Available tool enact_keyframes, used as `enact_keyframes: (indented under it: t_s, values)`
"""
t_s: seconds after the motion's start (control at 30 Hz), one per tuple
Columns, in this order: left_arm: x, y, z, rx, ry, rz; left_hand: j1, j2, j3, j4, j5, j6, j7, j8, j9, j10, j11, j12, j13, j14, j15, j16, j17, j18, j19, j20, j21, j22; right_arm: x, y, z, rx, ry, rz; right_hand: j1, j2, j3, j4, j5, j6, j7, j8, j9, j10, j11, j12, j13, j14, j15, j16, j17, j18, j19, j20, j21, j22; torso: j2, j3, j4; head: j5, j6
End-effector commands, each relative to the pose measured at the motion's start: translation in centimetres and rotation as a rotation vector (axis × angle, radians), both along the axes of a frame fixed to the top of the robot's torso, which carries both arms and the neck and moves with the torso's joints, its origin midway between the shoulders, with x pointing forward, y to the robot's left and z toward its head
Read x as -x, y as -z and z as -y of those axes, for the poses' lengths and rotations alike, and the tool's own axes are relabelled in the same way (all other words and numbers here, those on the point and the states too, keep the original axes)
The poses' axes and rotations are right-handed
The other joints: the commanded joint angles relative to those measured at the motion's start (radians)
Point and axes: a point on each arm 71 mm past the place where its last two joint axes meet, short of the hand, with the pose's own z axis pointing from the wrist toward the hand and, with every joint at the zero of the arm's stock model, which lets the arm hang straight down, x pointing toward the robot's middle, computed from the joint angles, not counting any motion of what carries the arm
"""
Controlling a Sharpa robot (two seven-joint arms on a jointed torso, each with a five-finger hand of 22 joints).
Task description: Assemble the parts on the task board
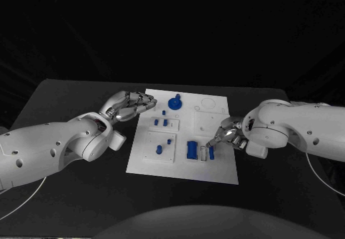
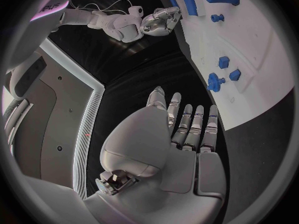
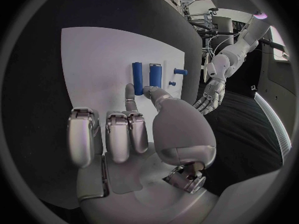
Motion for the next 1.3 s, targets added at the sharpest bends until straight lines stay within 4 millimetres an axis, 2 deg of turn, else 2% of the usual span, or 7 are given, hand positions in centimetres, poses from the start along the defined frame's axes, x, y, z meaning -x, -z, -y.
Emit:
enact_keyframes:
  t_s: [0.03, 0.43, 0.63, 1.03, 1.3]
  values:
    - [0.1, 0.0, 0.3, 0.003, 0.023, -0.006, 0.013, 0.001, -0.007, 0.001, 0.004, 0.008, 0.002, 0.003, 0.001, 0.007, 0.0, 0.007, 0.001, 0.008, 0.0, 0.005, 0.001, 0.013, 0.005, 0.002, 0.003, -0.001, -0.1, 0.3, -0.4, -0.017, 0.008, -0.022, -0.013, 0.002, 0.03, -0.024, -0.006, -0.003, -0.002, -0.001, 0.0, 0.111, -0.001, 0.004, 0.263, 0.1, 0.0, -0.004, 0.243, 0.01, 0.048, 0.004, -0.006, 0.22, 0.0, -0.0001, -0.0003, -0.003, 0.0]
    - [0.1, 0.0, 0.2, 0.0, 0.025, -0.01, 0.013, 0.001, -0.007, 0.001, 0.004, 0.008, 0.003, 0.003, 0.001, 0.008, 0.0, 0.007, 0.001, 0.009, 0.0, 0.006, 0.001, 0.013, 0.004, 0.002, 0.003, -0.001, -0.5, 1.3, -0.9, -0.006, 0.004, -0.028, -0.024, 0.004, 0.036, -0.023, -0.019, -0.011, 0.001, -0.005, 0.0, 0.111, 0.001, 0.004, 0.263, 0.098, 0.002, -0.009, 0.236, 0.014, 0.041, 0.005, -0.022, 0.215, 0.0, -0.0001, -0.0008, 0.002, 0.0]
    - [0.1, 0.1, 0.3, 0.0, 0.03, -0.013, 0.013, 0.001, -0.007, 0.001, 0.004, 0.008, 0.003, 0.003, 0.001, 0.008, 0.001, 0.007, 0.001, 0.009, 0.001, 0.006, 0.001, 0.014, 0.004, 0.002, 0.003, -0.002, -0.7, 1.5, -1.2, -0.003, -0.002, -0.028, -0.037, 0.006, 0.042, -0.024, -0.053, -0.014, 0.002, -0.006, 0.002, 0.111, 0.003, 0.004, 0.263, 0.098, 0.004, -0.009, 0.236, 0.014, 0.04, 0.006, -0.025, 0.214, 0.0, 0.0, -0.0006, 0.0, 0.0]
    - [0.1, 0.1, 0.3, -0.001, 0.033, -0.018, 0.012, 0.0, -0.009, 0.001, 0.003, 0.008, 0.004, 0.003, 0.001, 0.009, 0.001, 0.006, 0.001, 0.009, 0.001, 0.007, 0.001, 0.015, 0.004, 0.002, 0.003, -0.002, -0.6, 1.8, -1.4, -0.001, -0.007, -0.035, -0.052, 0.008, 0.043, -0.021, -0.08, -0.017, 0.004, -0.008, 0.002, 0.111, 0.005, 0.004, 0.263, 0.097, 0.005, -0.011, 0.232, 0.016, 0.036, 0.008, -0.033, 0.212, 0.0, 0.0, -0.0005, 0.001, 0.0]
    - [0.1, 0.1, 0.3, -0.004, 0.035, -0.022, 0.011, 0.0, -0.009, 0.001, 0.003, 0.008, 0.004, 0.003, 0.001, 0.009, 0.002, 0.006, 0.0, 0.01, 0.001, 0.007, 0.001, 0.016, 0.004, 0.002, 0.003, -0.002, -0.6, 1.9, -1.4, 0.007, -0.012, -0.034, -0.093, 0.009, 0.029, -0.001, -0.206, -0.025, 0.01, -0.017, -0.005, 0.111, 0.01, 0.004, 0.263, 0.095, 0.01, -0.016, 0.225, 0.018, 0.034, 0.012, -0.042, 0.21, 0.0, 0.0001, -0.0008, 0.002, 0.0]
